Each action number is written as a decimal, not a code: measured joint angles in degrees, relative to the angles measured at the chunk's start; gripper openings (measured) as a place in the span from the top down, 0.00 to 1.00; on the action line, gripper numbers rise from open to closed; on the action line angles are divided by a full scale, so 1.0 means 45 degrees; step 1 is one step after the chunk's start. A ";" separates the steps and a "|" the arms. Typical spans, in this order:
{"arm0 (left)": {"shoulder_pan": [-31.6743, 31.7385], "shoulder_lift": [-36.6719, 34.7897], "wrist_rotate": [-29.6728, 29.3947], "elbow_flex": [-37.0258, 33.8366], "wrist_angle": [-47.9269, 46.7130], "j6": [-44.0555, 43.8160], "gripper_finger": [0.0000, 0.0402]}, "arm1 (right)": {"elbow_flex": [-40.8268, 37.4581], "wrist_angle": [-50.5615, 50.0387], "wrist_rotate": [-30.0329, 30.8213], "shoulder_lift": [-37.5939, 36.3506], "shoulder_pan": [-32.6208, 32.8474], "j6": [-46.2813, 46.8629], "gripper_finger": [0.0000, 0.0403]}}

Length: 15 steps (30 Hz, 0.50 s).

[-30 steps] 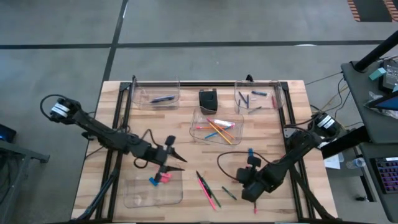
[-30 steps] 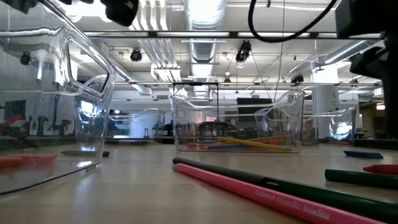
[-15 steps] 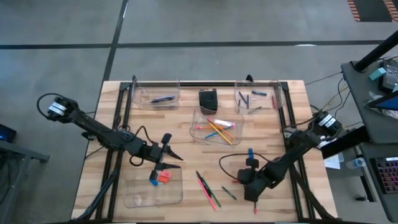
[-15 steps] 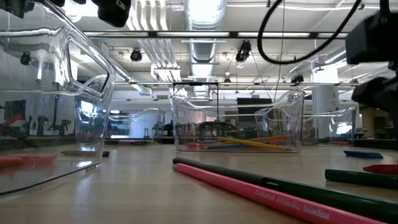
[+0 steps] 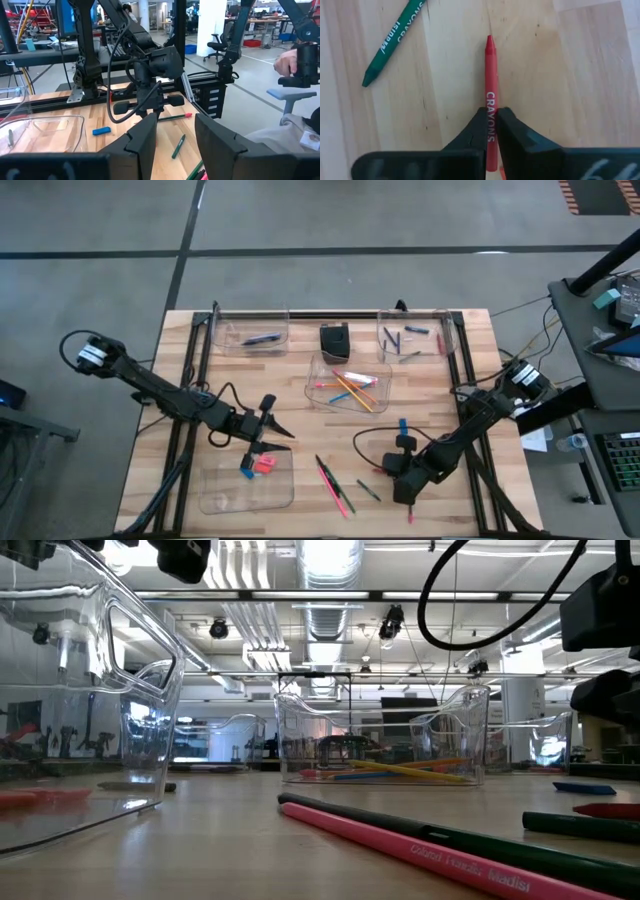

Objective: Sort crayons/erasers/pens/pencils in bins
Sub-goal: Put the red crayon into the top right transparent bin

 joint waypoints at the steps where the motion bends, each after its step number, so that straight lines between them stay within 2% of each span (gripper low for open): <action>1: 0.0000 0.0000 0.0000 0.0000 0.0000 0.0000 0.70 | 0.0000 -0.0010 0.0000 0.0000 0.0000 0.0004 0.95; 8: 0.0000 -0.0005 0.0000 -0.0020 -0.0090 -0.0001 0.70 | 0.0103 -0.0178 0.0061 -0.0653 0.0000 -0.0045 0.96; 15: 0.0000 -0.0019 0.0000 -0.0024 -0.0109 -0.0005 0.70 | 0.0340 -0.0662 0.1343 -0.2648 -0.0004 -0.0581 0.97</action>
